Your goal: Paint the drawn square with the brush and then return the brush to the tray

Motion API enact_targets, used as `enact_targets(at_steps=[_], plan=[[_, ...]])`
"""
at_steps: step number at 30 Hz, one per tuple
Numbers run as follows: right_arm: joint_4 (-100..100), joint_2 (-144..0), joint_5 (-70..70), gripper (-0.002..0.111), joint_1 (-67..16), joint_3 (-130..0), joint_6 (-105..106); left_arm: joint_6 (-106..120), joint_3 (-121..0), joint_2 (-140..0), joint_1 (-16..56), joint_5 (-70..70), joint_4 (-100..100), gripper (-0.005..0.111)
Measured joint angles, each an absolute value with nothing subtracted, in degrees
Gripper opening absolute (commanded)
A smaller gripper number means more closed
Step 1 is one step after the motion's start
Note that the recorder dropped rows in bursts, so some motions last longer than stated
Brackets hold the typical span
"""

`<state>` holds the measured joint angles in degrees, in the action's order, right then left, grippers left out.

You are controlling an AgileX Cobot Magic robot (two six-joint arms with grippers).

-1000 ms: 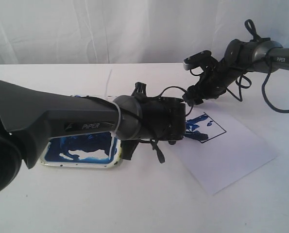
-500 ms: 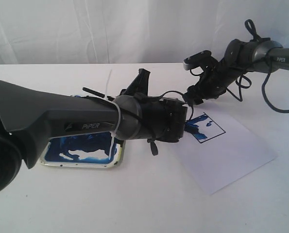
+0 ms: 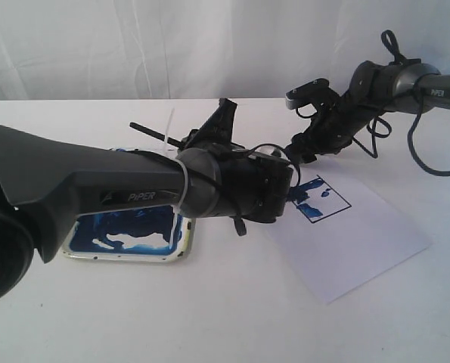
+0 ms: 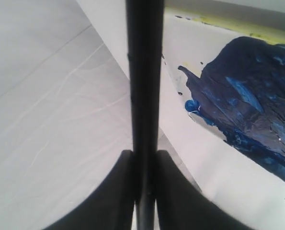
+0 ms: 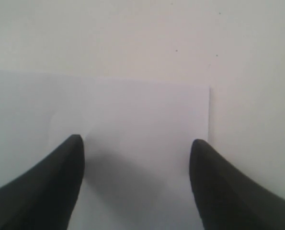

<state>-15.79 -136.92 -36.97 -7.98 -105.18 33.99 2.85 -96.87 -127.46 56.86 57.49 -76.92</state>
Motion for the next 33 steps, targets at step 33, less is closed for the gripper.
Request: enact_targets(at_steps=[33], plan=[[-15.79,-136.92,-36.97,0.060,-7.98,-105.18,33.99,3.00,-96.87,-128.91,54.98,54.27,-74.57,0.000]])
